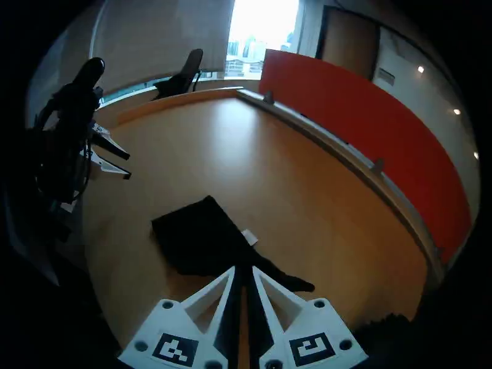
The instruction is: Fold towel
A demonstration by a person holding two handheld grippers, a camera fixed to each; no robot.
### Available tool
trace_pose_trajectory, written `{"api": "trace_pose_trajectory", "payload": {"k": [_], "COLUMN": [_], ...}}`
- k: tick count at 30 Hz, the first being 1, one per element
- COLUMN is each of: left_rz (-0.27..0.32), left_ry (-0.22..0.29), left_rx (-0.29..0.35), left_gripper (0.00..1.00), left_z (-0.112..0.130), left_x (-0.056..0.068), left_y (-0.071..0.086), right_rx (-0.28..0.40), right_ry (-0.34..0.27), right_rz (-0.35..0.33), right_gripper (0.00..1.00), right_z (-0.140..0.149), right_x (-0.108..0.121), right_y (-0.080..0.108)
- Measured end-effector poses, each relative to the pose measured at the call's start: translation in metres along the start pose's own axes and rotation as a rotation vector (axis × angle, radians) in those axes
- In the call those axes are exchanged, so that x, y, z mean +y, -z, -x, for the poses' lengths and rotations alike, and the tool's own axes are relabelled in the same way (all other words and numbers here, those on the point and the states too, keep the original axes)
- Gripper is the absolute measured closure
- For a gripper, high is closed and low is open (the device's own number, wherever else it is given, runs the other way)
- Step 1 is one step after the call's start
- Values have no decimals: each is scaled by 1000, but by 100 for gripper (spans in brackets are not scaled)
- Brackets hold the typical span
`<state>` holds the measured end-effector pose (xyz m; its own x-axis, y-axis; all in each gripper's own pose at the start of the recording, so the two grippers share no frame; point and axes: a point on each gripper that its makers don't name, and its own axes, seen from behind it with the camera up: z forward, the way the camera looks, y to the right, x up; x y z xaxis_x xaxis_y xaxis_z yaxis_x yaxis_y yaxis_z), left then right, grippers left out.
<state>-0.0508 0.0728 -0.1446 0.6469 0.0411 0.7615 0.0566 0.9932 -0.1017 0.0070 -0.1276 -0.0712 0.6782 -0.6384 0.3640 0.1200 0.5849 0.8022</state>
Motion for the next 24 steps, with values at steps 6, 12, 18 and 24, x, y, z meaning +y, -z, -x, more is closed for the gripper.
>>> {"api": "trace_pose_trajectory", "payload": {"k": [6,12,18,24], "left_rz": [12,9,3,-19], "left_ry": [10,18,36,45], "left_rx": [19,36,44,57], "left_gripper": [6,6,6,6], "left_z": [-8,-13,-13,-12], "left_x": [4,1,-6,-18], "left_y": [5,13,22,33], "right_rx": [4,8,-1,-11], "right_ry": [30,57,84,98], "right_rz": [-58,-94,-159,-208], "right_gripper": [95,96,96,95], "right_z": [-12,-26,-35,-43], "right_x": [-20,-36,-60,-83], "right_y": [-20,-39,-57,-81]}}
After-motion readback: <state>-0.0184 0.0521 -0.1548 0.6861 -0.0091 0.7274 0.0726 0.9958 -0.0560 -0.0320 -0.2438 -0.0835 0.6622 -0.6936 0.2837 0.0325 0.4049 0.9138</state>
